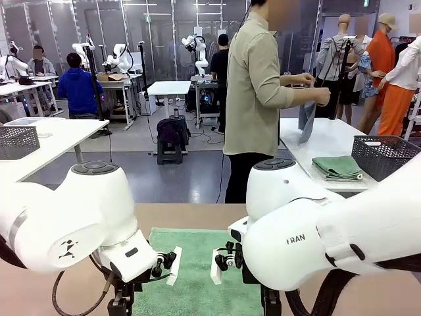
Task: Fold the towels and place them in the basket.
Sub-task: When a person lays out a Towel with hook on the table, fold it in half twice.
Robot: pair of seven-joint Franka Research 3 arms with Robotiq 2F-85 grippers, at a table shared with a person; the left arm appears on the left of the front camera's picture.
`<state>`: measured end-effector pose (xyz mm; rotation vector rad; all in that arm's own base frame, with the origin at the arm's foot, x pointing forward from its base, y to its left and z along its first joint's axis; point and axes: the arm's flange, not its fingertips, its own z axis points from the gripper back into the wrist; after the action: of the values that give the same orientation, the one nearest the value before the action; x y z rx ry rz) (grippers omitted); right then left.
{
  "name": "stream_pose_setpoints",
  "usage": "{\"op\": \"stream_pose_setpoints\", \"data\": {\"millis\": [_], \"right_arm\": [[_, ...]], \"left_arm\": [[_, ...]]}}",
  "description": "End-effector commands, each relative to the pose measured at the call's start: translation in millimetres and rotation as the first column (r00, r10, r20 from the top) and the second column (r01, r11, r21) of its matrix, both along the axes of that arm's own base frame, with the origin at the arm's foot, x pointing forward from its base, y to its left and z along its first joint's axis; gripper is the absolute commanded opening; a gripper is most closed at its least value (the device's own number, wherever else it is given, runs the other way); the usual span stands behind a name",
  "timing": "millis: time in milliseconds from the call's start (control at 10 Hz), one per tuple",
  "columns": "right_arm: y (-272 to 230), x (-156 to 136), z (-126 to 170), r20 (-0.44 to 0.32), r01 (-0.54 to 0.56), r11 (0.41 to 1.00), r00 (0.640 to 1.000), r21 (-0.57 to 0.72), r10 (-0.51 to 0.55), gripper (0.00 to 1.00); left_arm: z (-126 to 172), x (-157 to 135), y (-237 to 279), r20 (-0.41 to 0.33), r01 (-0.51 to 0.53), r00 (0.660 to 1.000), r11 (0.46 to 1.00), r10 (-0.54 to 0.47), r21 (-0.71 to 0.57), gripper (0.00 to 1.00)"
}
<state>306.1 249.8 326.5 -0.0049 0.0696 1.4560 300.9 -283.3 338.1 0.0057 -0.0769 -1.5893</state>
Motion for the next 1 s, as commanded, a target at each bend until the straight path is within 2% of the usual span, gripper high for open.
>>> {"op": "stream_pose_setpoints", "data": {"millis": [0, 400, 900], "right_arm": [[-36, -32, -30, 0.045, -0.027, 1.0, 0.999, 0.004, 0.027, 1.0], [-43, -30, -38, 0.035, -0.024, 1.0, 0.999, 0.008, 0.024, 1.0], [-46, -28, -45, 0.044, -0.04, 0.999, 0.998, 0.015, 0.039, 1.0]], "left_arm": [[-18, -3, 12, -0.012, 0.014, 1.0, 0.999, -0.015, -0.032, 0.93], [-29, 0, 15, -0.034, 0.02, 0.999, 1.0, -0.02, -0.022, 0.93], [-40, 3, 21, -0.008, 0.021, 1.0, 0.999, -0.021, -0.025, 0.93]]}}
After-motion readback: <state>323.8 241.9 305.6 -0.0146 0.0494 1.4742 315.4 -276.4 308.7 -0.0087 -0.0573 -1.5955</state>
